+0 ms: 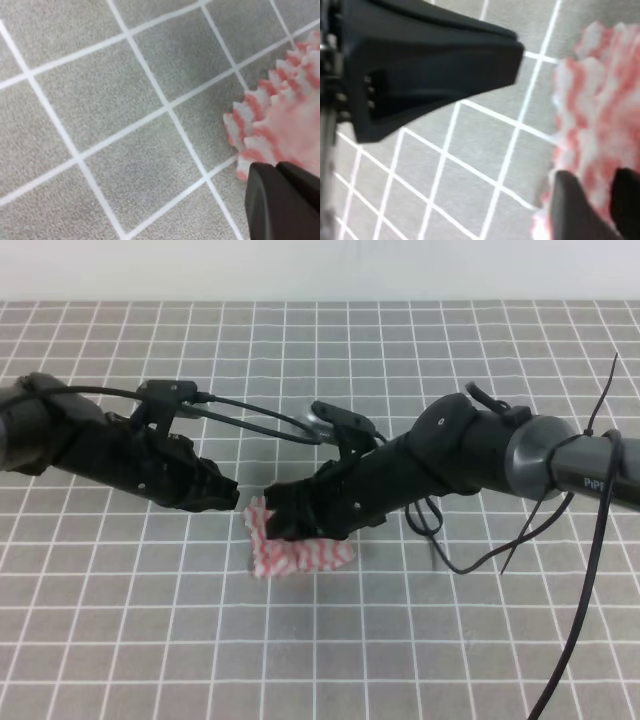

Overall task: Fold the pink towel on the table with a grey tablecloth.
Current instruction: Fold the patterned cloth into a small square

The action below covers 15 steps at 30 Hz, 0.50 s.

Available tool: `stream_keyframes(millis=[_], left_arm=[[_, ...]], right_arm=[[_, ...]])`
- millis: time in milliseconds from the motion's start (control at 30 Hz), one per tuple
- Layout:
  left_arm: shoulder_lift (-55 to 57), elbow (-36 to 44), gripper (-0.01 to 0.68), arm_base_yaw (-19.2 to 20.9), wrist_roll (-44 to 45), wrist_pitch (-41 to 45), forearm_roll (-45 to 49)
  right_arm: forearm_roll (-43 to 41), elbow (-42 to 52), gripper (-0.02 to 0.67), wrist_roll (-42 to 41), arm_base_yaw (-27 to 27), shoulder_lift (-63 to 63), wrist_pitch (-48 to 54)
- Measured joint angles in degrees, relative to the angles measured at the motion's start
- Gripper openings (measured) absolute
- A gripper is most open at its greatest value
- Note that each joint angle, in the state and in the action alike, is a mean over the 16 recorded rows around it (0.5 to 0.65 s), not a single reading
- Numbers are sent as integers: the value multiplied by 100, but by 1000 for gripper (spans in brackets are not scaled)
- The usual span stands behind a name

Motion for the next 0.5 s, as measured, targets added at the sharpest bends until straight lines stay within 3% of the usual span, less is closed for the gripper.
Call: stream_keyframes(millis=[133,267,367,500], left_arm=[[-2,0,0,20,58,38,-134],[-2,0,0,9,221,137,-407],[-2,0,1,-44,369,235,-648],[-2,0,0,-195,559,358,-934]], right_arm=[[133,1,244,-68,-4,3,79],[232,1,278,-114,-55,-5,168],[240,0,270,-142,-129,-22,252],[112,-3,205,-157,-260,-65,391]])
